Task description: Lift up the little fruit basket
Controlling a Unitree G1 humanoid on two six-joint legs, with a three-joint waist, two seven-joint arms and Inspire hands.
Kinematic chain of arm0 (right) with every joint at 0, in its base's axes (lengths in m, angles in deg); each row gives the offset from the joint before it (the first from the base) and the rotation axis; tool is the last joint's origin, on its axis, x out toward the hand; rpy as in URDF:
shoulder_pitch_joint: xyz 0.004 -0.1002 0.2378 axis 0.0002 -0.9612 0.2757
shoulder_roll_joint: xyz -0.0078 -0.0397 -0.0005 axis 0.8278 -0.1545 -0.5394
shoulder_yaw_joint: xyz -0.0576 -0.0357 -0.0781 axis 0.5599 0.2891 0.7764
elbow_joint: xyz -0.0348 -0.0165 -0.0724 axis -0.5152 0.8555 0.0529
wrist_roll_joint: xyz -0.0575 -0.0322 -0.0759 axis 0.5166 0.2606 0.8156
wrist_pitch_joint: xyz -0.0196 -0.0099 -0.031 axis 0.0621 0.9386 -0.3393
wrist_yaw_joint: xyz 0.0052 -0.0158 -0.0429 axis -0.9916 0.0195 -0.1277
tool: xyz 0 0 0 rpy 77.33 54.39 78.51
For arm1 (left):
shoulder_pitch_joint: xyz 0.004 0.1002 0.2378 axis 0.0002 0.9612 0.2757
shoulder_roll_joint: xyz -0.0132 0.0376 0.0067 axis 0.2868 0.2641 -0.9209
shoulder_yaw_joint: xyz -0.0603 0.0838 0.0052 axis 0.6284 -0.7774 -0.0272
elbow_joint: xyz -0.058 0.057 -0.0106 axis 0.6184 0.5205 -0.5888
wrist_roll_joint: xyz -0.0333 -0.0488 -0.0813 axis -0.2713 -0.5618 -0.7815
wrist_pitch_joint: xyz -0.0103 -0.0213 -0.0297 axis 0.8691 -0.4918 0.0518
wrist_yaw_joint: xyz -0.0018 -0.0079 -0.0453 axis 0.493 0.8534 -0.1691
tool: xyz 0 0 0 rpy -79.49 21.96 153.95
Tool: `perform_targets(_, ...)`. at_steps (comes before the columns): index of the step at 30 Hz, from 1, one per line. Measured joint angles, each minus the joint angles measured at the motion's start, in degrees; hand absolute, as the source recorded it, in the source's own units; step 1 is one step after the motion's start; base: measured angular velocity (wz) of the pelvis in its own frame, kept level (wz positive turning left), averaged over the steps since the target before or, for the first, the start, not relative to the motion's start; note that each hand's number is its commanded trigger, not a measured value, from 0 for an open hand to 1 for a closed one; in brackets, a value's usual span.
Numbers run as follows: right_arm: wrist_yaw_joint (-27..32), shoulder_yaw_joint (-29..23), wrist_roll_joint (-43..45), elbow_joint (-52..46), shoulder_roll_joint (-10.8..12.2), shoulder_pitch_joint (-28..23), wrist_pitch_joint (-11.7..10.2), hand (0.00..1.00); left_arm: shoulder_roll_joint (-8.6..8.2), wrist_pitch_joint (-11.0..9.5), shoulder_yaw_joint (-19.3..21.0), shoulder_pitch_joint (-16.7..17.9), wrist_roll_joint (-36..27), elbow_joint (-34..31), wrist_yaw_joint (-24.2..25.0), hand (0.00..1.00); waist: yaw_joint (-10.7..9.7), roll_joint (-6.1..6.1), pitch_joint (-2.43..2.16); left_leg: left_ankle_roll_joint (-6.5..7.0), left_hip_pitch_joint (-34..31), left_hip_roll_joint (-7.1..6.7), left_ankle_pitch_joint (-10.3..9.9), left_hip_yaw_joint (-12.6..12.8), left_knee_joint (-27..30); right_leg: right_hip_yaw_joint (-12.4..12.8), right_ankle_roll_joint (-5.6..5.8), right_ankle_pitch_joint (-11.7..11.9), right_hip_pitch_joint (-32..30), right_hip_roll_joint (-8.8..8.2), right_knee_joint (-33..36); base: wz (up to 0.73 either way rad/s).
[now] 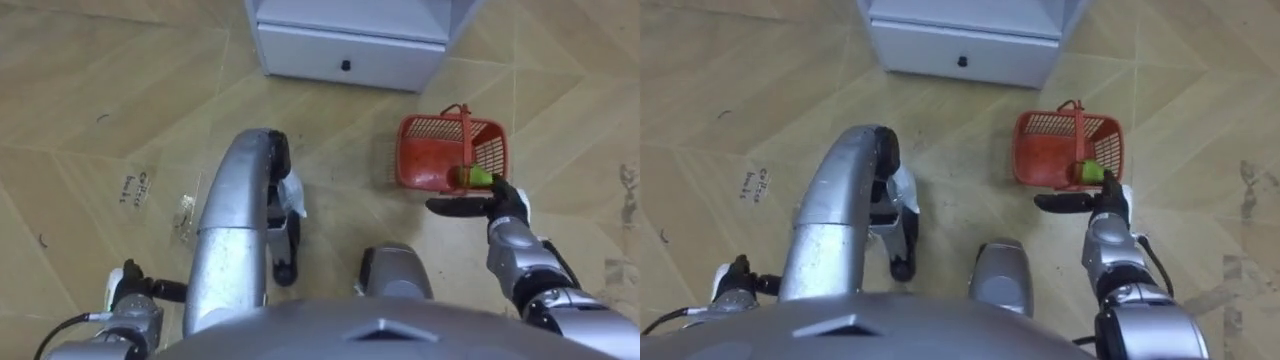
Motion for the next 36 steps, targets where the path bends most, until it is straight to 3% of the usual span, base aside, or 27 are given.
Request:
perform_targets(2,1.05,-0.03,1.83,-1.97,-0.76,0.63,-0.77,0.00,-0.92,-0.18,-0.47,0.98,-0.01,-0.21,0.09,0.00,-0.39,0.86,0.20,-0.99,-1.71,-0.45,0.41,-1.67,1.89,0.69,-0.69,-0.82,-0.22,1.13,1.83,-0.28)
perform_targets(3,2.00,-0.01,1.89,-3.02,-0.77,0.99,-0.78,0.00,-1.22,-0.31,-0.65,1.55,-0.11,-0.24,0.29,0.00,-0.33,0.78,0.36,-2.39,-2.17,-1.14,1.15,-2.40,1.58,1.35,-0.67,-0.93,-0.73,1.25,2.14,-0.20)
perform_targets(4,2.70,0.01,1.90,-4.30,-0.58,0.97,-0.84,0.00,-1.18,-0.32,-0.65,2.16,-0.30,-0.26,0.36,0.00,-0.48,0.82,0.22,-3.05,-2.09,-1.83,1.48,-2.96,1.15,1.38,-0.66,-0.93,-0.73,1.29,2.09,-0.10)
perform_targets(9,3.87,0.32,1.91,-6.86,-0.66,1.51,-1.98,0.00,-0.73,-0.91,-1.92,2.58,-0.37,-0.19,1.73,0.00,-0.20,0.56,0.20,-4.41,-2.06,-2.89,2.17,-4.22,0.40,0.99,-0.63,-0.93,-0.59,1.60,1.97,0.05)
perform_targets(11,3.65,0.67,1.90,-7.19,-0.61,1.66,-1.98,0.00,-0.59,-1.52,-2.10,3.28,-0.68,-0.20,2.40,0.00,0.05,0.44,0.02,-4.43,-1.98,-2.91,2.18,-4.30,0.32,0.76,-0.62,-0.93,-0.50,1.64,1.91,0.03)
perform_targets(17,3.00,0.67,1.69,-7.64,-1.31,2.18,-1.96,0.00,-0.47,-1.51,-5.21,3.66,-3.32,0.02,3.83,0.00,0.35,0.46,0.05,-4.54,-2.64,-2.92,2.17,-3.75,-0.50,0.47,-0.29,-1.09,-1.68,1.01,2.85,0.07)
perform_targets(19,2.78,0.66,1.65,-6.53,-2.16,2.95,-1.94,0.00,-0.42,-1.53,-5.27,3.56,-3.20,-0.02,4.60,0.00,1.41,1.23,0.50,-4.76,-2.94,-2.81,2.27,-3.59,-0.64,0.40,-0.22,-1.14,-2.11,0.89,3.29,0.06)
perform_targets(22,2.16,0.79,1.66,-5.02,-3.12,3.56,-1.93,0.00,0.01,-1.32,-5.98,3.84,-3.26,0.02,5.50,0.00,2.79,2.41,0.83,-4.90,-3.29,-2.81,2.34,-3.56,-0.52,0.39,-0.13,-1.19,-2.36,0.85,3.51,0.00)
perform_targets(30,-0.15,2.39,0.12,0.24,-3.84,6.51,-1.76,0.00,1.45,-0.38,-7.51,2.66,-5.48,-0.10,7.60,0.00,5.54,3.81,0.70,-5.37,-5.36,-2.85,2.62,-3.45,-0.54,0.38,0.04,-1.28,-4.49,0.73,4.07,0.01)
perform_targets(36,-1.43,2.83,-3.39,4.05,-6.48,7.85,-1.75,0.00,2.28,-0.25,-8.64,1.92,-5.51,-0.03,7.60,0.00,7.06,3.87,0.85,-5.34,-6.89,-2.80,2.70,-3.17,-0.55,0.40,0.29,-1.40,-6.13,0.59,4.18,0.01)
